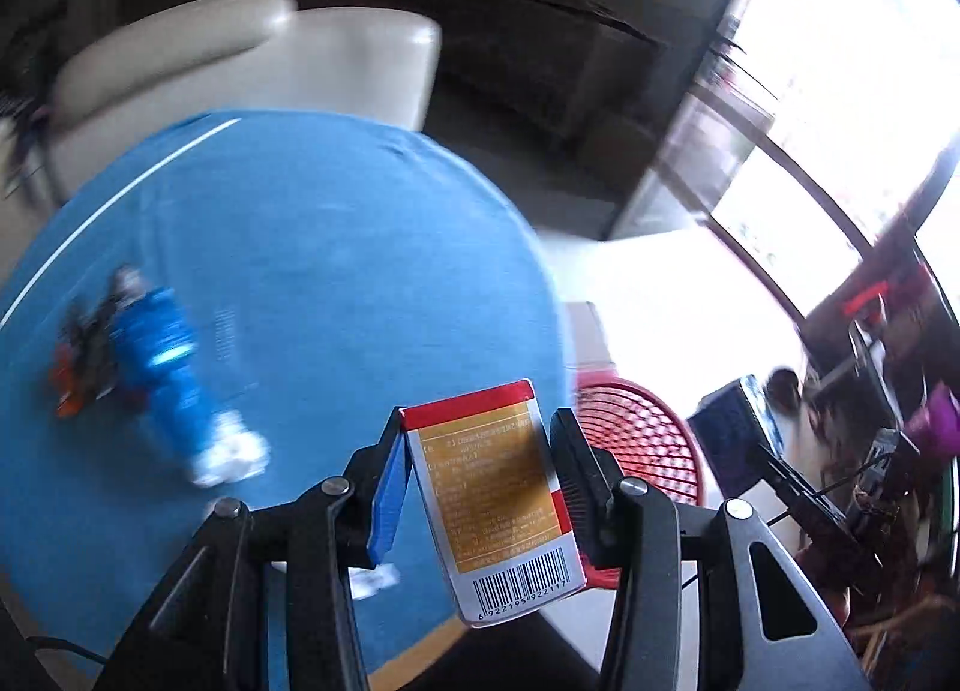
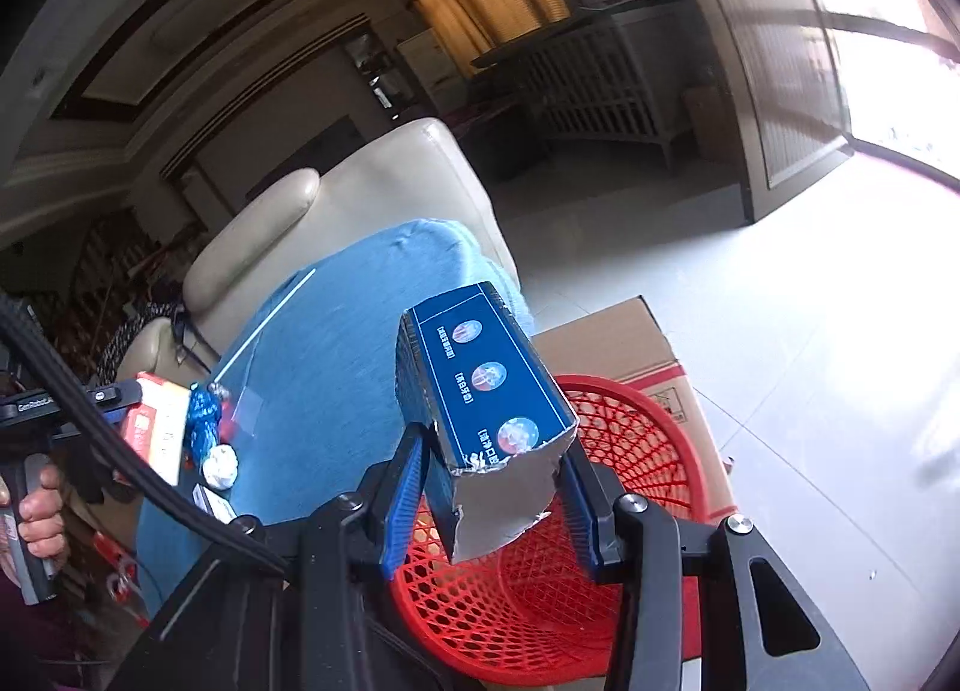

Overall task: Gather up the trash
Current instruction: 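Carry both boxes to the red wastebasket and open both tools to drop them, then grasp the blue plastic bag with the left tool while the right tool grasps the white box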

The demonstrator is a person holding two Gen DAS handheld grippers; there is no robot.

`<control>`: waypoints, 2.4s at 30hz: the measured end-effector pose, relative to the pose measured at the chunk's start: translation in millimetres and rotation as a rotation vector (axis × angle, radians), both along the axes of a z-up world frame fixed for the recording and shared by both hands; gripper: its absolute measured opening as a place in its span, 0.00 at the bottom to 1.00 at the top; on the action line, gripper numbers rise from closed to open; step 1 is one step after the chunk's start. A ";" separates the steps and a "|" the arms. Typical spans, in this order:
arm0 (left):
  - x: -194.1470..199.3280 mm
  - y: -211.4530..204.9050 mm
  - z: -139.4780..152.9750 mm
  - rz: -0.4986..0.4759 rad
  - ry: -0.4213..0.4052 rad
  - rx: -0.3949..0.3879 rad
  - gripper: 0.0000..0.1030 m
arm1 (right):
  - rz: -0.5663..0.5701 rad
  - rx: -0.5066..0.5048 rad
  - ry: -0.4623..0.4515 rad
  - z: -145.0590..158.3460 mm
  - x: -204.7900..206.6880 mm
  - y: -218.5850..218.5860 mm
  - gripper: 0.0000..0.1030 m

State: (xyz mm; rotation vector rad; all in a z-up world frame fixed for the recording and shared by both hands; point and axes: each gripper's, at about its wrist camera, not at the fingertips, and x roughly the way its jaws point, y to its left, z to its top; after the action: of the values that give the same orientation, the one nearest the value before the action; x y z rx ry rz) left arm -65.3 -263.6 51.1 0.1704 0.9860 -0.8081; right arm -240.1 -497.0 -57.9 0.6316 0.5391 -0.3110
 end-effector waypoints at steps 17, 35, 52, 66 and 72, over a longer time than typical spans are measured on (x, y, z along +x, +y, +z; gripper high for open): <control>-36.2 -115.3 -51.5 -0.226 0.029 0.092 0.53 | 0.001 0.175 -0.013 -24.1 -24.5 -18.8 0.63; 51.8 139.3 -22.1 0.311 -0.130 0.106 0.62 | 0.329 0.139 -0.009 0.5 96.5 72.5 0.64; 156.7 173.6 -44.0 0.426 0.024 0.021 0.63 | 0.765 0.020 0.154 -13.8 215.5 232.6 0.64; 205.8 127.6 -81.7 0.451 0.085 0.032 0.46 | 0.813 -0.106 0.202 -34.9 234.8 270.7 0.21; 186.7 137.5 -66.8 0.453 0.017 0.020 0.41 | 0.788 -0.053 0.130 -20.1 215.7 248.5 0.16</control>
State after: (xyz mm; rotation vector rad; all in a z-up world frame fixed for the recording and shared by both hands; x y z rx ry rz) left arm 121.4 -126.1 -15.7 -0.0438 0.9999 -0.3853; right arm -24.3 -248.4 -78.1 0.3094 0.8554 0.3791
